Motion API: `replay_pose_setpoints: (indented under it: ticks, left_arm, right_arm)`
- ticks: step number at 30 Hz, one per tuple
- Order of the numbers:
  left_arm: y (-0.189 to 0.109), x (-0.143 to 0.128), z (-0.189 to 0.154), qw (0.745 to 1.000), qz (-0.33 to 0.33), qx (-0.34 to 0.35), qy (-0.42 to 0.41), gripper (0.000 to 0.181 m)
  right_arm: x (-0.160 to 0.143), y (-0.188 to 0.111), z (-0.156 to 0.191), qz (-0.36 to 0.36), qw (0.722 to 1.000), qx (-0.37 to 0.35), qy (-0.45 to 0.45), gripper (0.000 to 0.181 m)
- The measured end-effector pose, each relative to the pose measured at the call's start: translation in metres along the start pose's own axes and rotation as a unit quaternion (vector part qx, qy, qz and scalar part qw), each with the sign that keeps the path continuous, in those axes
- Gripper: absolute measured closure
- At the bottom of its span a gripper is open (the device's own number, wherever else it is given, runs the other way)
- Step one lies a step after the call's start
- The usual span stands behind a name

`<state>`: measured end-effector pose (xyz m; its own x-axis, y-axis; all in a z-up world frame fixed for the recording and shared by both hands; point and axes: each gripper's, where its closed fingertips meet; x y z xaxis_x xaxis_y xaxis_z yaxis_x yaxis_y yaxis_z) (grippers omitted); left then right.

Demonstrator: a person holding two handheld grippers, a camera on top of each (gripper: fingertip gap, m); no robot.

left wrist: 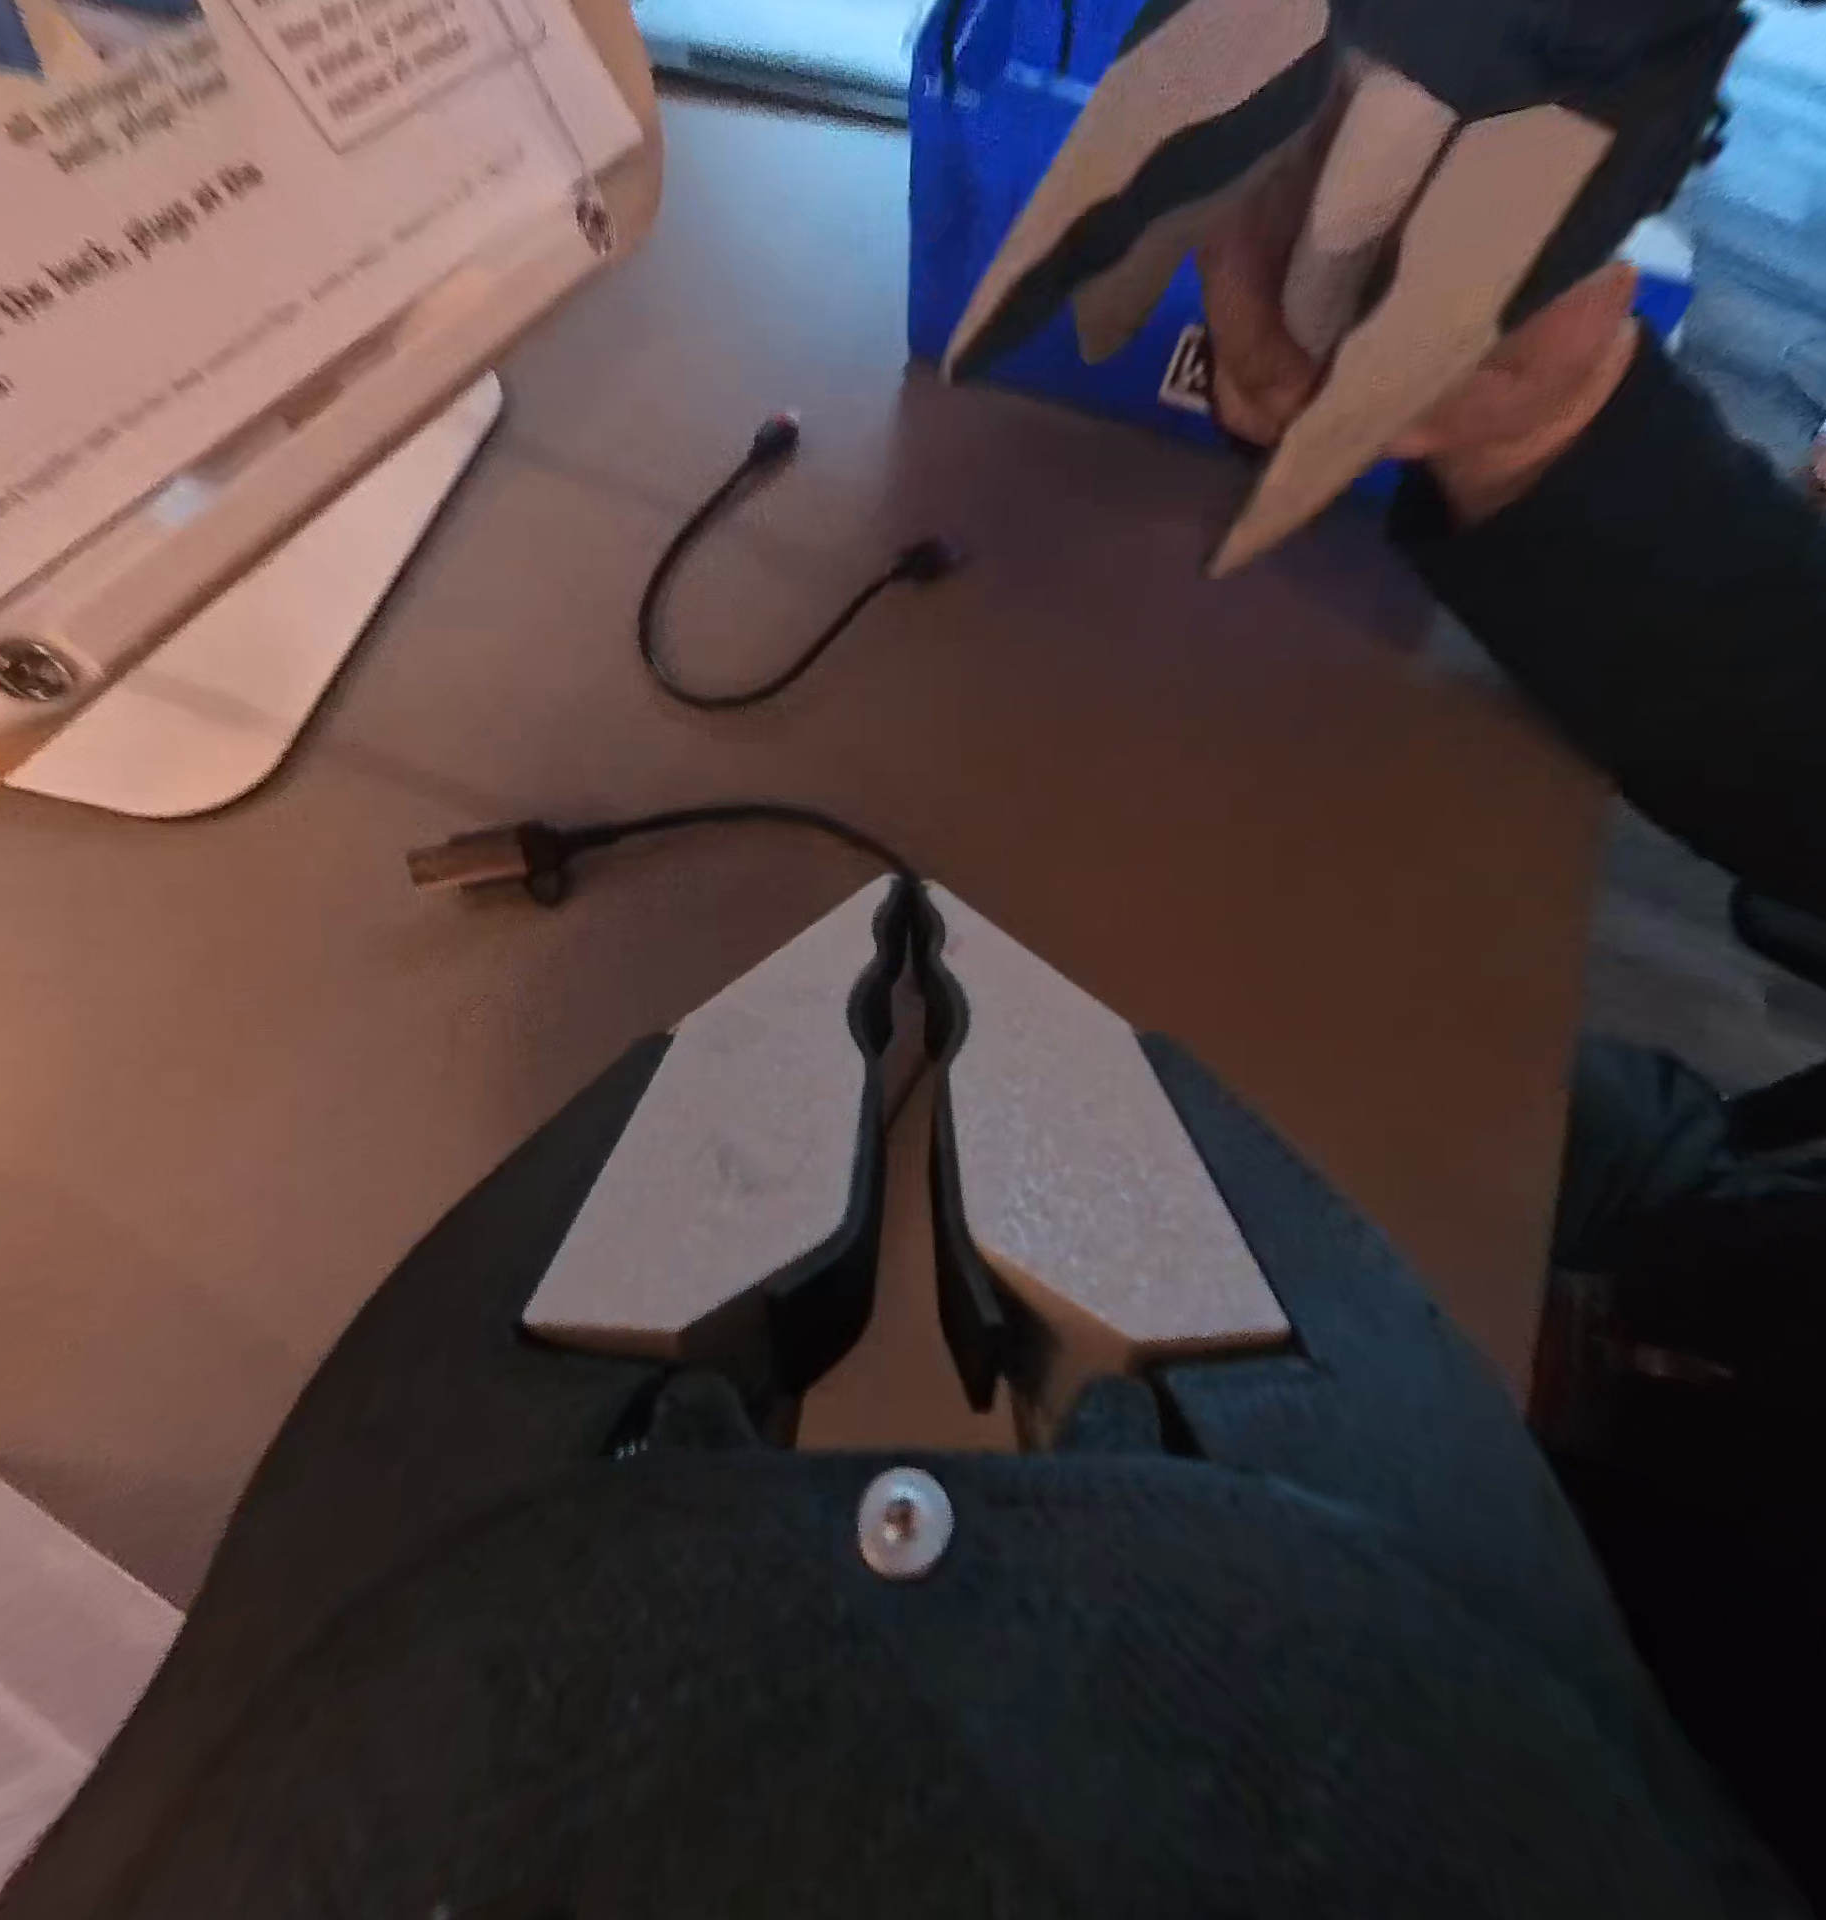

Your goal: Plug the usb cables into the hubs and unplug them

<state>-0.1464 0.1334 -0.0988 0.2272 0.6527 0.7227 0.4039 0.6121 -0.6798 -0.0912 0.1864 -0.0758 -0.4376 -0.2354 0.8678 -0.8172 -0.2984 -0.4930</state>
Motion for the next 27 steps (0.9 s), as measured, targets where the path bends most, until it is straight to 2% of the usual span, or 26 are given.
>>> replay_pose_setpoints:
  ticks: [4, 9, 13, 15, 17, 20, 23, 25, 26, 27]
  left_arm:
    - [0.012, -0.021, -0.001, 0.998, 0.058, 0.003, 0.007, 0.181]
    - [0.020, -0.063, 0.014, 0.983, 0.176, 0.042, 0.030, 0.131]
    - [0.028, -0.101, 0.030, 0.954, 0.277, 0.100, 0.061, 0.128]
    - [0.037, -0.098, 0.025, 0.960, 0.263, 0.082, 0.050, 0.147]
    - [0.043, -0.095, 0.017, 0.962, 0.261, 0.055, 0.064, 0.149]
    - [0.043, -0.092, 0.013, 0.956, 0.271, 0.064, 0.087, 0.151]
    - [0.039, -0.075, -0.014, 0.968, 0.239, 0.005, 0.082, 0.151]
    - [0.033, -0.064, -0.028, 0.971, 0.221, -0.019, 0.083, 0.151]
    - [0.031, -0.061, -0.027, 0.972, 0.219, -0.007, 0.088, 0.151]
    - [0.029, -0.057, -0.026, 0.972, 0.217, 0.005, 0.093, 0.151]
  right_arm:
    - [-0.025, 0.034, 0.019, 0.087, 0.995, 0.014, -0.045, 0.113]
    - [-0.028, 0.055, 0.041, 0.095, 0.992, 0.067, -0.043, 0.113]
    - [-0.035, 0.069, 0.051, 0.113, 0.989, 0.081, -0.045, 0.109]
    - [-0.035, 0.071, 0.053, 0.113, 0.989, 0.087, -0.044, 0.110]
    - [-0.035, 0.073, 0.055, 0.106, 0.989, 0.099, -0.034, 0.110]
    - [-0.043, 0.078, 0.057, 0.117, 0.986, 0.118, -0.027, 0.103]
    - [-0.058, 0.088, 0.054, 0.149, 0.983, 0.098, -0.047, 0.108]
    - [-0.062, 0.092, 0.062, 0.160, 0.979, 0.099, -0.077, 0.131]
    - [-0.064, 0.092, 0.067, 0.169, 0.975, 0.103, -0.098, 0.151]
    - [-0.064, 0.093, 0.065, 0.177, 0.973, 0.083, -0.119, 0.151]
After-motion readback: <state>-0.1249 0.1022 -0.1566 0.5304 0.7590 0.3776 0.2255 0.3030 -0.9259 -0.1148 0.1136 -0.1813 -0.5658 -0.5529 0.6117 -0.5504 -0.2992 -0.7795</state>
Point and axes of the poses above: each gripper's, where its closed fingertips meet, y out along the fingers, x out of its top, z = x × y across the jaws, and after that the axes turned 8 degrees about z, right-handed
